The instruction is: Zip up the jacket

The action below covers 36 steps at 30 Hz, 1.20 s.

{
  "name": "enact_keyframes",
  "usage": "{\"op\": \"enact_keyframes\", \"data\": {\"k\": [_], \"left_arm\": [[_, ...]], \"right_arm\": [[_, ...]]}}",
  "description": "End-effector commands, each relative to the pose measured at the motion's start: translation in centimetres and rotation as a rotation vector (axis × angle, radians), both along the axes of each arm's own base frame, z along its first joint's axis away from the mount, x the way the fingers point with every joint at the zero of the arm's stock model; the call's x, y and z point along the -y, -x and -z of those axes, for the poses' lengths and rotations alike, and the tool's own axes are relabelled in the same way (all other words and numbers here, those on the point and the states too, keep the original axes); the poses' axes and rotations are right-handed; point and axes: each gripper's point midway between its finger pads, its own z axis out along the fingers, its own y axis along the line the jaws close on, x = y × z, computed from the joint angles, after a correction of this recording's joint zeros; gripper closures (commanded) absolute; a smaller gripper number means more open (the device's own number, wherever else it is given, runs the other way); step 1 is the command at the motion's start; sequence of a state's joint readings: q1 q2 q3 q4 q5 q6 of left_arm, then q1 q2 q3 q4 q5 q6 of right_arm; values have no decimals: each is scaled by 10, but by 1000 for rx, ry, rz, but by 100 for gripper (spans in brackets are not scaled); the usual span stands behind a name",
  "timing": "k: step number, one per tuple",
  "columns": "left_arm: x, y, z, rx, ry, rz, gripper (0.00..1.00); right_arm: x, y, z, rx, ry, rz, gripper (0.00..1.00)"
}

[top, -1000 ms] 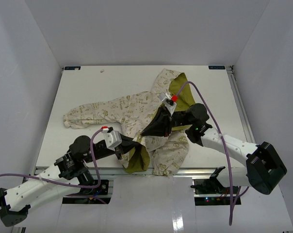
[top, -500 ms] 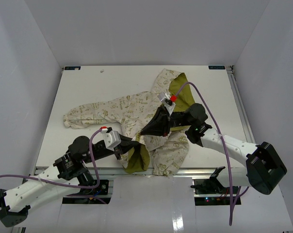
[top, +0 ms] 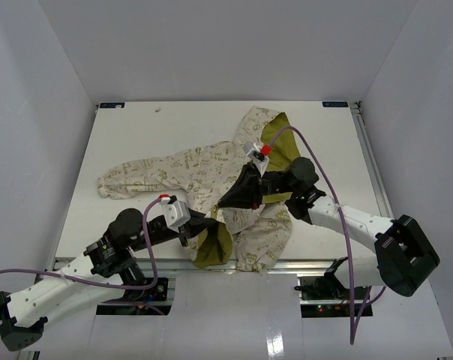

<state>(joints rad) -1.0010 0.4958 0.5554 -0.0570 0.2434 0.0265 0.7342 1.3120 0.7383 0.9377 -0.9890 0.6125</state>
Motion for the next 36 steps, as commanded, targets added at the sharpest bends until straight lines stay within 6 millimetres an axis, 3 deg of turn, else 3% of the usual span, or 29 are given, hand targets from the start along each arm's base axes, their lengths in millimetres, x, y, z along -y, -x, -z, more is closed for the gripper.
{"op": "enact_keyframes", "data": {"k": [1, 15, 20, 24, 29, 36], "left_arm": [[3, 33, -39, 47, 80, 167, 100], [-3, 33, -42, 29, 66, 147, 100], [-2, 33, -37, -9, 48, 145, 100], [-2, 33, -32, -8, 52, 147, 100], [-5, 36, -35, 17, 77, 153, 100], [-4, 35, -31, 6, 68, 150, 100]], "right_arm": [[3, -51, 4, -20, -4, 179, 92], [15, -67, 21, -43, 30, 206, 92], [17, -54, 14, -21, 15, 133, 92], [27, -30, -13, 27, -31, 59, 70], [28, -8, -33, 41, -45, -4, 53], [19, 15, -29, -2, -56, -98, 46]]}}
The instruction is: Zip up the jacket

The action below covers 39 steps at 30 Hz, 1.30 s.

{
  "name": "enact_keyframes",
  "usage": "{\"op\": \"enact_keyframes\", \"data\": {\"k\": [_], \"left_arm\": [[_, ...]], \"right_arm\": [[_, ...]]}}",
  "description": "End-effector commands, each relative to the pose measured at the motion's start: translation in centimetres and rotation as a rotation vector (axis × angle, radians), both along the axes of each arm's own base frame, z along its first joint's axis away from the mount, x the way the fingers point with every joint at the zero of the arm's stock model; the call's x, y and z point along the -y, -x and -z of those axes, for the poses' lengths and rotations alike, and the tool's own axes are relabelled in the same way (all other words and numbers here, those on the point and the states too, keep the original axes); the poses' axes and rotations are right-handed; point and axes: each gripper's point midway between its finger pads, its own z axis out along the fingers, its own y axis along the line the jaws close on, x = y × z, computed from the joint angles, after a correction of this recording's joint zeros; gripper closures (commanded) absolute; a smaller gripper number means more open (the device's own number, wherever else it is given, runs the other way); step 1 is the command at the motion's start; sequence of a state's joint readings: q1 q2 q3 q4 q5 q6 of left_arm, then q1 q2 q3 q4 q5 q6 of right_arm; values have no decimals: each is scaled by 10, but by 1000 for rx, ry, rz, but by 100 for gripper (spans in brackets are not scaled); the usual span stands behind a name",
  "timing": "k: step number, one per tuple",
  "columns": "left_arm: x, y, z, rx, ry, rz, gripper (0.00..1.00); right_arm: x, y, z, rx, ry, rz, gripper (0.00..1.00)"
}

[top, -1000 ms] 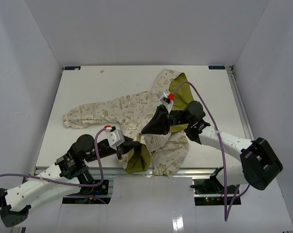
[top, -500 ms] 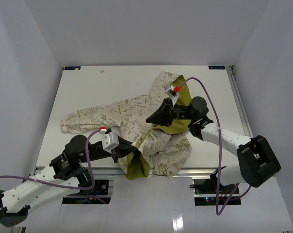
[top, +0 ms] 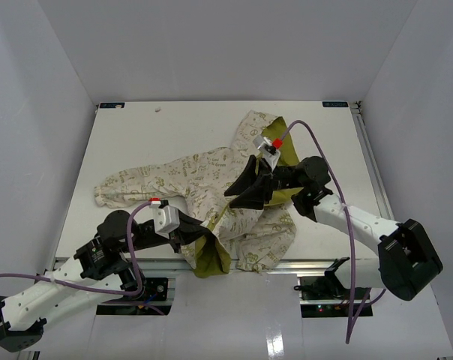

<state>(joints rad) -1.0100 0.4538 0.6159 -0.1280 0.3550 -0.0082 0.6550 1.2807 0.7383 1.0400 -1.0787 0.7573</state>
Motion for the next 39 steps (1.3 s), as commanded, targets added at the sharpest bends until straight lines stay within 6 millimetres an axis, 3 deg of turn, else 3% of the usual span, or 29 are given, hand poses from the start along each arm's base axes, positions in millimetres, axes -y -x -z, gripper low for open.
{"op": "enact_keyframes", "data": {"k": [1, 7, 13, 17, 21, 27, 33, 39], "left_arm": [[1, 6, -8, 11, 35, 27, 100], [4, 4, 0, -2, 27, 26, 100], [6, -1, 4, -8, 16, 9, 100], [6, -4, 5, -9, 14, -5, 100], [4, -5, 3, -5, 22, -16, 100], [1, -6, 1, 0, 30, -32, 100], [0, -8, -1, 4, 33, -43, 100], [0, -9, 0, 0, 31, -47, 100]], "right_arm": [[-7, 18, -9, 12, -31, -80, 46], [-20, 28, -11, 8, -27, -131, 48], [-20, 37, -10, 18, -38, -155, 51], [-18, 45, -15, 25, -56, -171, 60], [-17, 50, -16, 27, -53, -177, 77], [-14, 54, -3, 10, -29, -183, 73], [-10, 60, -3, 5, -36, -208, 63], [-11, 59, -5, 8, -42, -202, 64]]}}
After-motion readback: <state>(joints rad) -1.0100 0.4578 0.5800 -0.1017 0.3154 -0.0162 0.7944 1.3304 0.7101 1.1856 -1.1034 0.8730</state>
